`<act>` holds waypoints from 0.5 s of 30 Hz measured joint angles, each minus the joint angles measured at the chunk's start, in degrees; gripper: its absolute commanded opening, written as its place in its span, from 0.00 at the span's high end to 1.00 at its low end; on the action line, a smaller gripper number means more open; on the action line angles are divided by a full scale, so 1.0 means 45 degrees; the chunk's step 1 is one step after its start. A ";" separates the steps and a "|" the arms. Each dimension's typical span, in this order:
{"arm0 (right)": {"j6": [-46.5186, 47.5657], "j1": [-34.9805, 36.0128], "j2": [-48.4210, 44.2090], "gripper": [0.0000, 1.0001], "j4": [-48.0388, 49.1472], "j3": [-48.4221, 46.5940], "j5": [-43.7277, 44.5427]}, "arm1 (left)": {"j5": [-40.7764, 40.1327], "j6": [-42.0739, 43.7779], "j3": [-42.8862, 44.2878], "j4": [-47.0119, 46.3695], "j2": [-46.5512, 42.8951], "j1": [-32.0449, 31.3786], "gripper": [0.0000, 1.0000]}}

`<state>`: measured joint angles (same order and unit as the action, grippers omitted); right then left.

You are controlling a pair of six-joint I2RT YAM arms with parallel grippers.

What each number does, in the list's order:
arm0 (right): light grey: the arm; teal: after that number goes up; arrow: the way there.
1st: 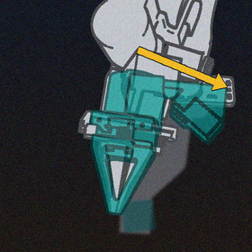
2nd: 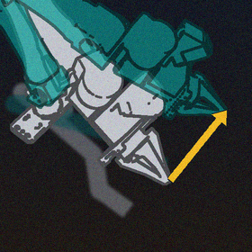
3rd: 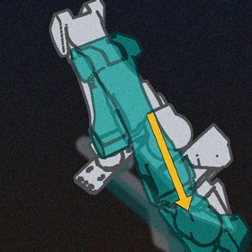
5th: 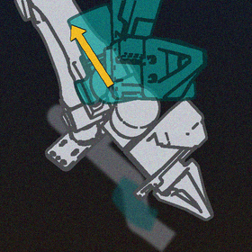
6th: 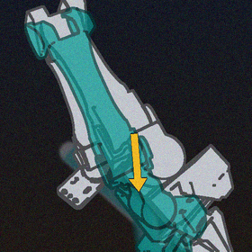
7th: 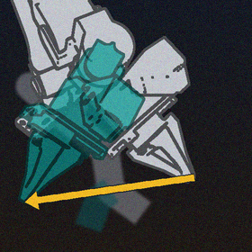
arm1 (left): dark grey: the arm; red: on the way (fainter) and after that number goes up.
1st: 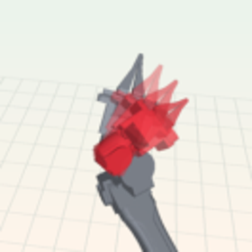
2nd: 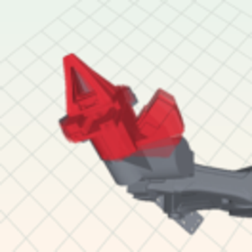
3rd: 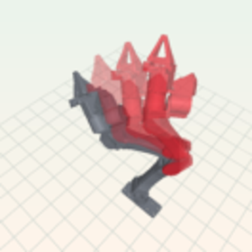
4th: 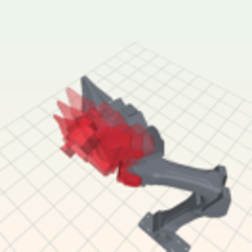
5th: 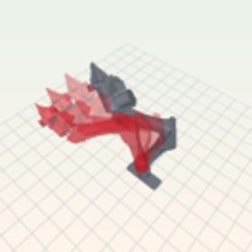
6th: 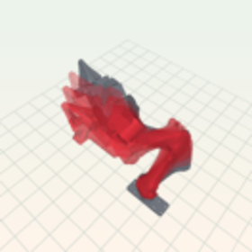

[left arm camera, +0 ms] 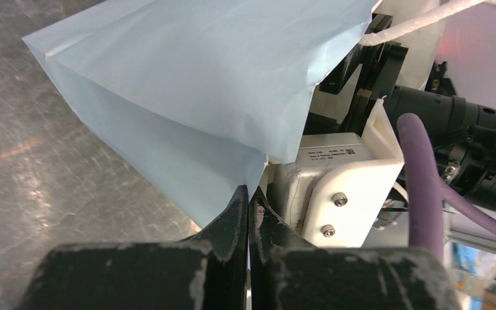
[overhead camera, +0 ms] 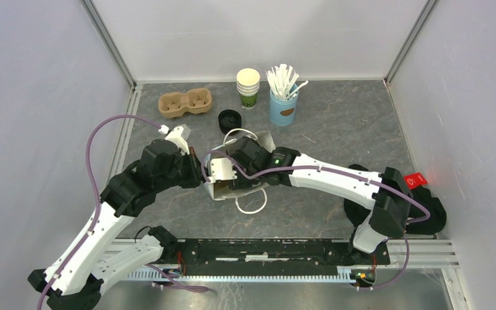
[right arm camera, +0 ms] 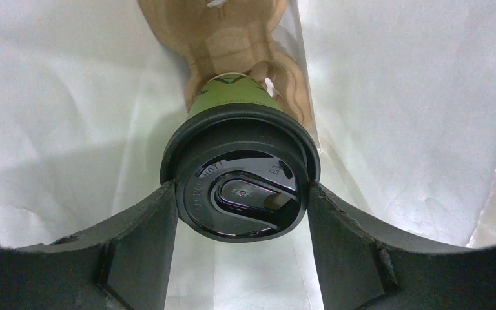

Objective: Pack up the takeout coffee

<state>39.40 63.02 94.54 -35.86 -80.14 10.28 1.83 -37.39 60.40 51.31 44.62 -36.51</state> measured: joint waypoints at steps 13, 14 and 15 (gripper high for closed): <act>-0.0471 0.0034 -0.0345 0.77 -0.0413 0.0141 -0.0612 | -0.0316 -0.2273 0.0277 0.1020 -0.0039 0.0000 0.98; -0.0413 -0.0019 -0.0330 0.75 -0.0379 0.0151 -0.0714 | -0.0471 -0.2327 0.0325 0.1112 -0.0039 0.0000 0.98; -0.0277 -0.0117 -0.0301 0.74 -0.0321 0.0151 -0.0908 | -0.0806 -0.2370 0.0457 0.1307 -0.0015 0.0000 0.98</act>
<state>38.15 62.50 93.19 -37.30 -79.46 6.20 -1.80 -48.05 62.46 57.19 44.56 -36.51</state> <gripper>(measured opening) 0.723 0.022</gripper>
